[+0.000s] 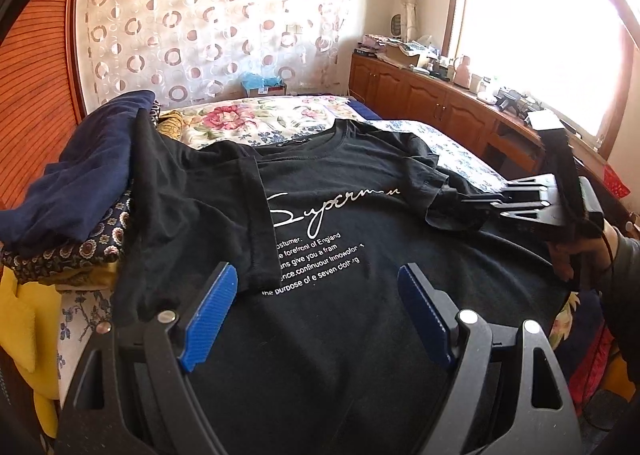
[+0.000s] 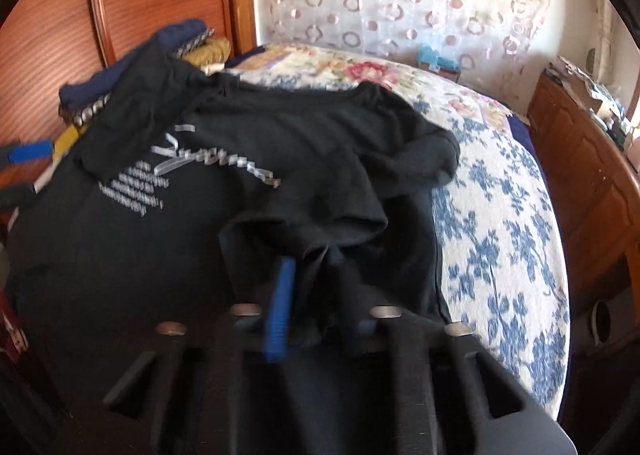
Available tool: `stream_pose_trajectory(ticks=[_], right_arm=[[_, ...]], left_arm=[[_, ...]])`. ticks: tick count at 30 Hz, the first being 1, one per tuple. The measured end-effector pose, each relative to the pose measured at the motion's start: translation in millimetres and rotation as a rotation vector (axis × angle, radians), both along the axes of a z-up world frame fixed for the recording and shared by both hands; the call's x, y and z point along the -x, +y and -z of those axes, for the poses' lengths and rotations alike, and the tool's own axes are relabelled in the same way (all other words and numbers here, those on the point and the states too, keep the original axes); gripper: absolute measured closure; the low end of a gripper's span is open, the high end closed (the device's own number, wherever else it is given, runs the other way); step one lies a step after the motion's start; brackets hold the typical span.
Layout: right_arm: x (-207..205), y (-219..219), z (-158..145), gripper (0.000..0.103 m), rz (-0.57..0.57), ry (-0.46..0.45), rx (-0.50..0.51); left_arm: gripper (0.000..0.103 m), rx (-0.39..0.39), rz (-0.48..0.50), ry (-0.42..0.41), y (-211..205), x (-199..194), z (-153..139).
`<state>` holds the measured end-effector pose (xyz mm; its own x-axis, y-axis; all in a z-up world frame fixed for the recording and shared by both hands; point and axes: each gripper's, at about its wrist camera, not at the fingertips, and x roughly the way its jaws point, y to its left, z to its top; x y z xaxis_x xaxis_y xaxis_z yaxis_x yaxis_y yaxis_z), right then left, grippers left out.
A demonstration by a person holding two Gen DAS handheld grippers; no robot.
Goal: Fold small clothes
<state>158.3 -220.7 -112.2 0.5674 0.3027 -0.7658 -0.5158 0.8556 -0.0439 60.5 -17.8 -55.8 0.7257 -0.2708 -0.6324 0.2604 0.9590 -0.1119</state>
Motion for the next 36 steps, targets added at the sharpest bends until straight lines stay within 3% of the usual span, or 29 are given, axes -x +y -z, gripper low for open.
stream_pose_trajectory(ticks=[4, 6, 12, 13, 15, 21, 29, 31, 33, 36], right_arm=[[20.6, -12.2, -2.6, 0.101, -0.016, 0.021, -0.052], [29.6, -13.0, 0.7, 0.101, -0.011, 0.025, -0.023], [44.4, -17.0, -5.2, 0.1, -0.04, 0.035, -0.062], [44.1, -17.3, -7.4, 0.099, -0.035, 0.033, -0.072], [42.1, -19.8, -14.4, 0.076, -0.012, 0.011, -0.077], [5.0, -22.0, -27.8, 0.064, 0.049, -0.033, -0.11], [-68.3, -13.4, 2.7, 0.064, 0.104, 0.097, -0.114], [-75.8, -12.2, 10.2, 0.066, 0.104, 0.134, -0.11], [-76.5, -10.4, 7.9, 0.092, 0.075, 0.145, -0.136], [-73.2, -2.2, -3.0, 0.099, 0.037, 0.129, -0.15]], left_arm=[[0.02, 0.012, -0.005, 0.001, 2.5, -1.2, 1.8], [0.02, 0.012, -0.004, 0.002, 1.5, -2.3, 2.4], [0.02, 0.006, -0.002, -0.005, -1.0, 1.6, 1.4], [0.02, 0.005, -0.002, -0.007, -1.1, 1.5, 1.4], [0.02, 0.006, -0.003, -0.01, -1.7, 3.7, 1.0], [0.02, 0.011, 0.001, -0.011, -3.7, 5.6, -0.3], [0.02, 0.006, -0.005, -0.008, -0.8, 8.3, 0.5], [0.02, 0.006, -0.01, -0.006, 1.2, 8.9, 1.1], [0.02, 0.01, -0.013, -0.003, 2.8, 9.3, 1.8], [0.02, 0.01, -0.017, -0.001, 4.4, 10.4, 2.9]])
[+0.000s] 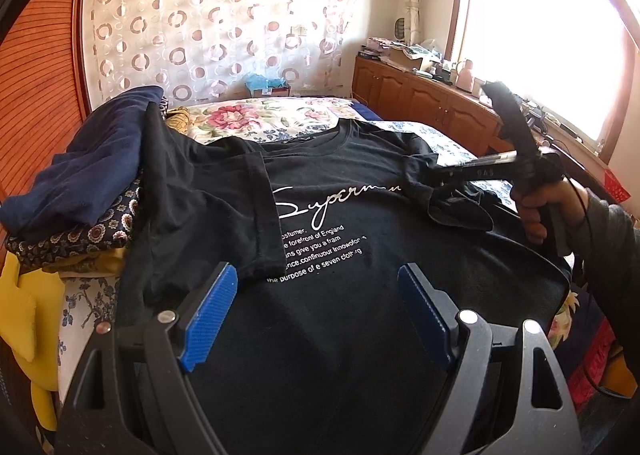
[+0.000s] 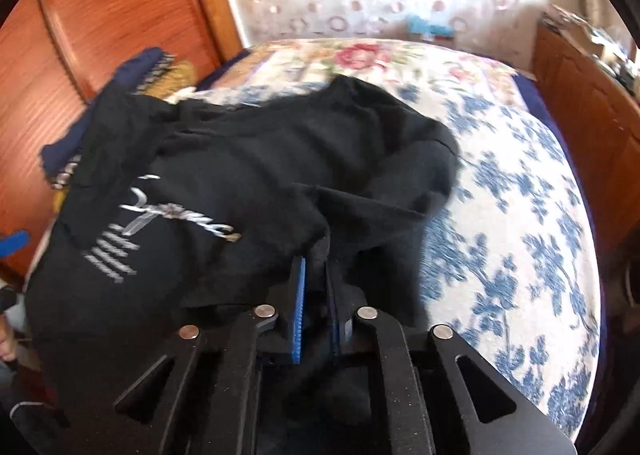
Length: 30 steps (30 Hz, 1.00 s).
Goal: Fold small clothes
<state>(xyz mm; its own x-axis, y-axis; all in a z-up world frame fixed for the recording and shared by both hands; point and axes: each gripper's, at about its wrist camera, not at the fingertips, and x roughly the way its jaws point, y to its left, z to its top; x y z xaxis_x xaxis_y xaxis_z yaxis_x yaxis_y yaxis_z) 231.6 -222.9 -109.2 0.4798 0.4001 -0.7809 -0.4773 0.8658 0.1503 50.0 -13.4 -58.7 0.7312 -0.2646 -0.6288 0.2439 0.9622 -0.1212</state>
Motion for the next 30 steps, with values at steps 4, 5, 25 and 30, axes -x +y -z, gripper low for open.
stream_pose_trajectory(ticks=[4, 5, 25, 30], right_arm=[[0.3, 23.8, -24.4, 0.1, -0.056, -0.032, -0.046], [-0.8, 32.1, -30.5, 0.1, -0.073, -0.04, -0.055], [36.9, 24.0, -32.1, 0.062, -0.065, -0.101, 0.052], [81.1, 15.7, -11.3, 0.068, -0.089, -0.089, 0.041]], left_arm=[[0.02, 0.0, -0.007, -0.001, 1.5, 2.2, -0.5], [0.02, 0.001, -0.011, -0.002, 2.6, 2.5, -0.8], [0.02, 0.018, -0.015, 0.0, 6.4, 1.1, 3.1], [0.02, 0.015, -0.007, 0.005, 1.3, -0.2, 5.4]])
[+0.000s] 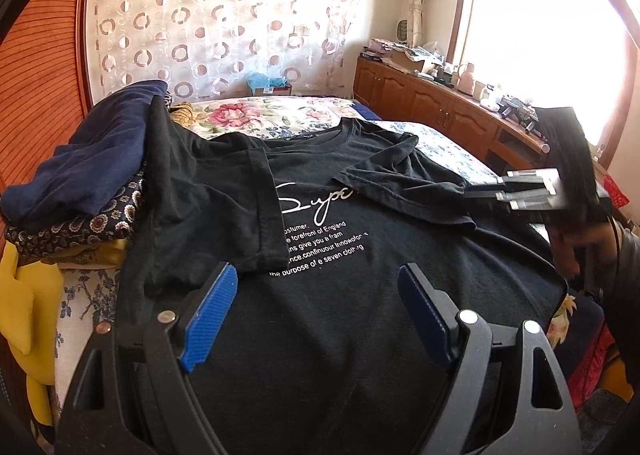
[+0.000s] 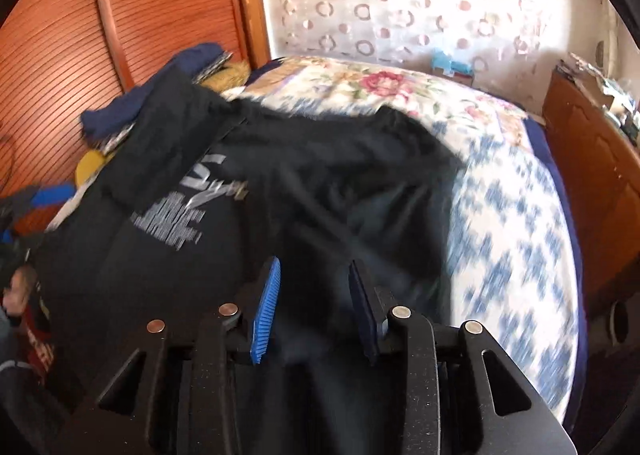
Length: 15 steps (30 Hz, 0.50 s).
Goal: Fold small clothes
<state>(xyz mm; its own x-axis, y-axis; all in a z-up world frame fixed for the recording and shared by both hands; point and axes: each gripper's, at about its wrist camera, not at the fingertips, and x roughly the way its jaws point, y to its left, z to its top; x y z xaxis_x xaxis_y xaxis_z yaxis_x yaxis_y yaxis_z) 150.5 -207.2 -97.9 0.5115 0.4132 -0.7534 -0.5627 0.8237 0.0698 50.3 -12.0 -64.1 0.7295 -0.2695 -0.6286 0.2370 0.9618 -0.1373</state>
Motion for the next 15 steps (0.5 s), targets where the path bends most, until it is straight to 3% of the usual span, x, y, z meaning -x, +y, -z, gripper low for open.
stream_pose_trajectory(ticks=[5, 7, 11, 15], right_arm=[[17.2, 14.1, 18.4, 0.068, -0.035, -0.009, 0.094], [16.1, 17.3, 26.8, 0.083, -0.007, -0.041, 0.191], [13.0, 10.6, 23.1, 0.098, -0.008, -0.051, 0.178], [21.7, 6.4, 6.5, 0.1, -0.034, -0.036, 0.081]], left_arm=[[0.02, -0.002, -0.003, -0.002, 1.2, 0.2, -1.5], [0.02, -0.003, -0.005, -0.003, 2.1, 0.2, -2.3], [0.02, -0.004, -0.007, -0.006, 2.0, 0.3, -3.8], [0.02, -0.008, -0.004, -0.011, 1.8, 1.3, -6.4]])
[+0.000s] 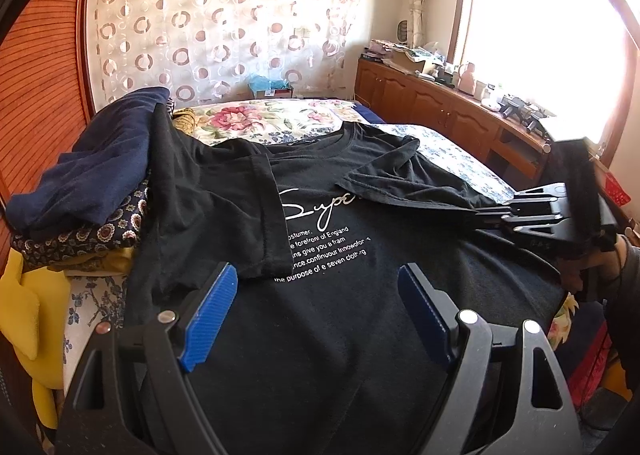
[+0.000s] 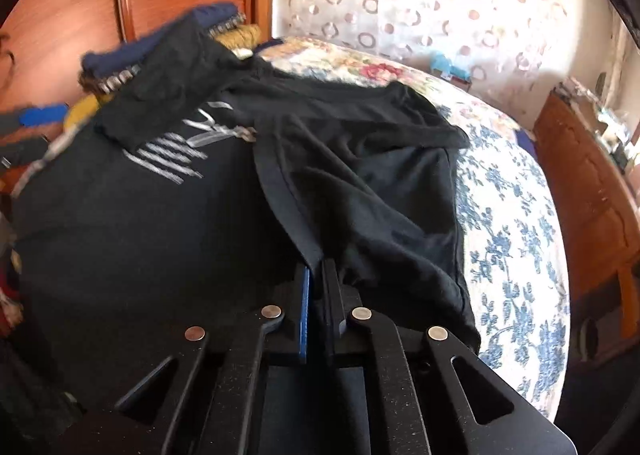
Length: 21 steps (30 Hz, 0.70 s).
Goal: Fold small clothes
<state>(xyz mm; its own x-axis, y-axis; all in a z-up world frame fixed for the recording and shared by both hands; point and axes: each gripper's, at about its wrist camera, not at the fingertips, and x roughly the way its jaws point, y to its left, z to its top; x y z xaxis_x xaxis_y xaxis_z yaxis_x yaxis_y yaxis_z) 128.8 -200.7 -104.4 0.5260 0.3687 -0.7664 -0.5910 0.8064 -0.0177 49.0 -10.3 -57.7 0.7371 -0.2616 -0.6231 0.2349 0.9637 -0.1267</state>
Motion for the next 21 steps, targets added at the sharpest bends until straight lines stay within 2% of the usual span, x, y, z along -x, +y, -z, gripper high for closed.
stream_pose_trajectory(ticks=[3, 5, 7, 10, 14, 18, 21], right_arm=[[9.6, 3.1, -8.8, 0.1, -0.03, 0.02, -0.054], [10.4, 8.6, -6.3, 0.099, -0.04, 0.038, -0.052], [9.7, 11.6, -1.0, 0.091, -0.033, 0.04, -0.014], [4.6, 4.8, -0.5, 0.083, -0.012, 0.051, -0.045], [-5.2, -9.3, -10.8, 0.063, 0.035, 0.013, -0.08], [-30.4, -24.6, -18.8, 0.063, 0.087, -0.022, -0.079], [-59.7, -33.0, -18.1, 0.063, 0.122, -0.015, -0.074]], left_arm=[[0.02, 0.001, 0.0, -0.001, 0.3, 0.0, -0.9], [0.02, 0.002, -0.002, -0.001, 1.2, 0.5, -1.1], [0.02, 0.006, -0.004, 0.001, 2.6, 0.0, -1.7], [0.02, 0.004, -0.009, 0.002, 4.6, -0.8, -1.7], [0.02, 0.0, -0.022, -0.002, 9.8, -3.6, -3.1], [0.02, -0.005, -0.031, -0.01, 14.2, -8.2, -7.7], [0.02, -0.002, -0.021, -0.015, 18.7, -15.2, -12.9]])
